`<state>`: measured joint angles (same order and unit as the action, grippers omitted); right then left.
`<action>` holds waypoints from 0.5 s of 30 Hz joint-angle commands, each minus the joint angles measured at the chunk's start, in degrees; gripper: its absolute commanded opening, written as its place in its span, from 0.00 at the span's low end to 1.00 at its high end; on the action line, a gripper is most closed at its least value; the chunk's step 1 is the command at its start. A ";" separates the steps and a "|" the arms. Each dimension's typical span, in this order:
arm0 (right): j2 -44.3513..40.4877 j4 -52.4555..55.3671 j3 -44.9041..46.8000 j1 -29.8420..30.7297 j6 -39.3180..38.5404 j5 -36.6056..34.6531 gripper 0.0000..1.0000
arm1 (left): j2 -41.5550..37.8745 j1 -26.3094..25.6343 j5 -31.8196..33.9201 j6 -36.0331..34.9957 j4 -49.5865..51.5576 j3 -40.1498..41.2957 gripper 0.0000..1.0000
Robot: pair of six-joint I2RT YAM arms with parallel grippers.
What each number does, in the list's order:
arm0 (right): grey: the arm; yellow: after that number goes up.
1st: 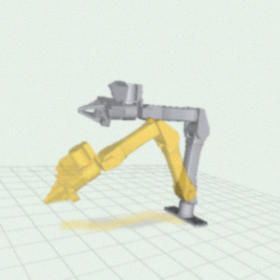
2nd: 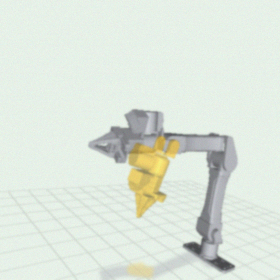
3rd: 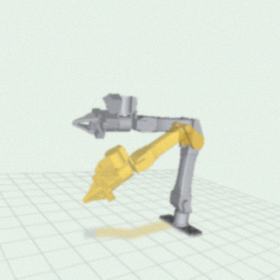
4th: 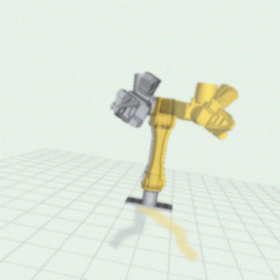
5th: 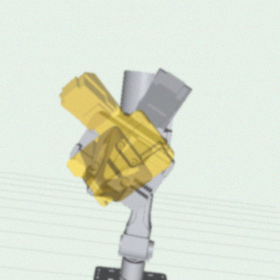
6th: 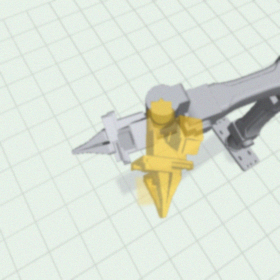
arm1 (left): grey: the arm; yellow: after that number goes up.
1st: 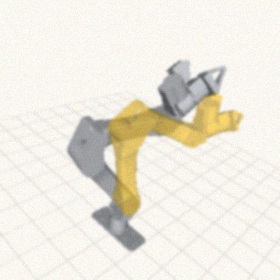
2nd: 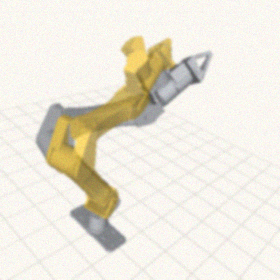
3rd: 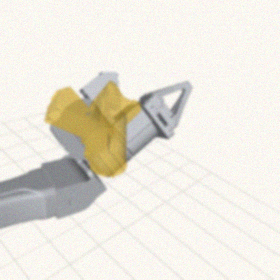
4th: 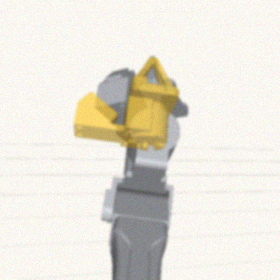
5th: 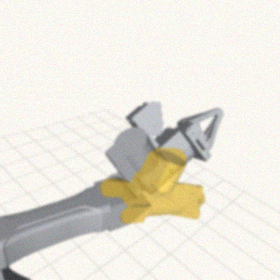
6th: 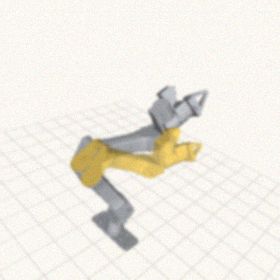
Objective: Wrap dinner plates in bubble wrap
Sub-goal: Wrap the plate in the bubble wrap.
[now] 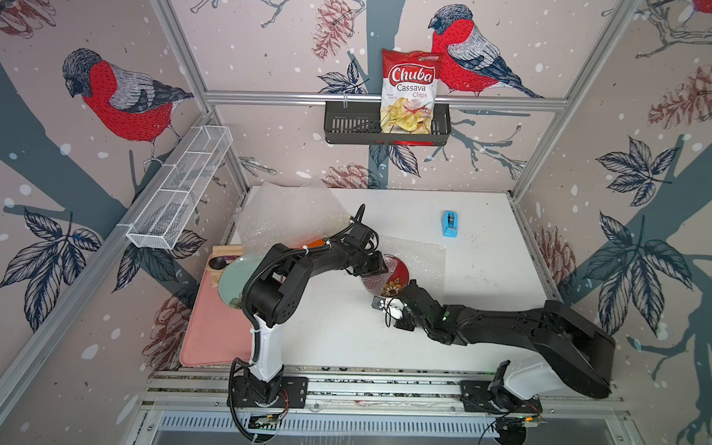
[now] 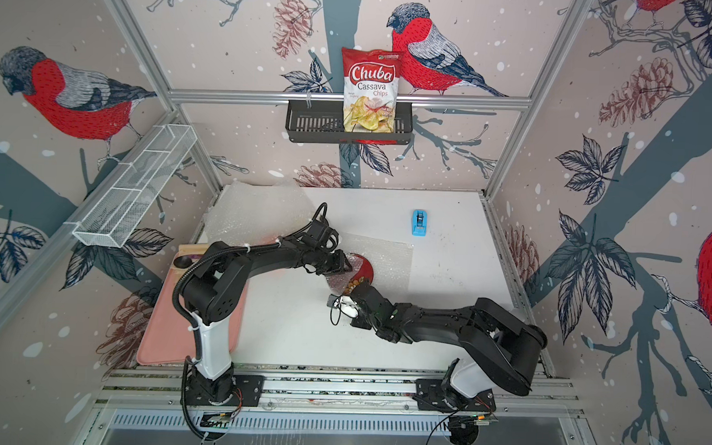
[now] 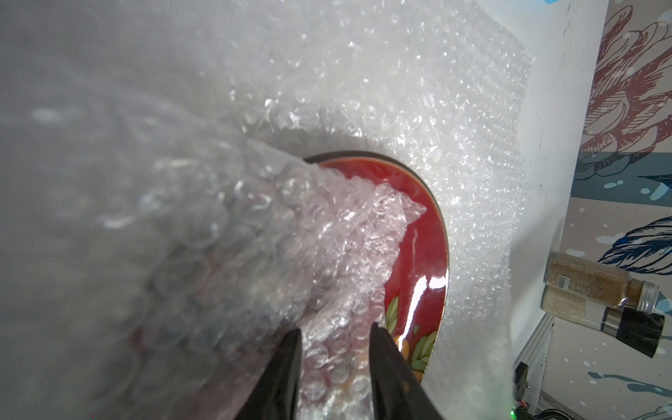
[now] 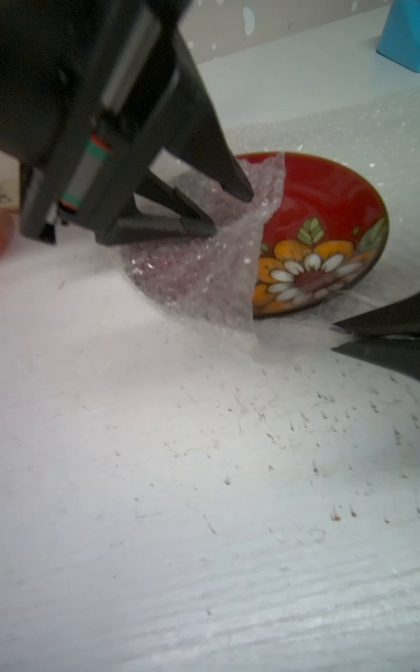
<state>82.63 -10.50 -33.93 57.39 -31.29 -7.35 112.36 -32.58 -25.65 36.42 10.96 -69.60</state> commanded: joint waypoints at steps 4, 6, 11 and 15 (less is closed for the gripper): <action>-0.61 7.51 -5.76 -7.21 4.82 16.57 0.00 | -0.61 -0.28 2.13 -5.31 2.52 1.61 0.36; 2.09 9.81 -8.50 -9.72 5.84 19.77 0.00 | -0.15 -0.62 1.66 -6.96 1.52 1.87 0.34; 10.22 13.30 -14.72 -15.59 12.87 24.39 0.00 | 0.85 -1.12 1.56 -10.84 -0.62 2.88 0.31; 15.25 16.90 -18.92 -18.52 20.29 25.82 0.00 | 1.14 -1.14 0.58 -13.67 -2.96 4.14 0.28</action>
<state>96.07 5.58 -50.92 40.12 -18.26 15.59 112.42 -33.36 -25.82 26.39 4.82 -66.46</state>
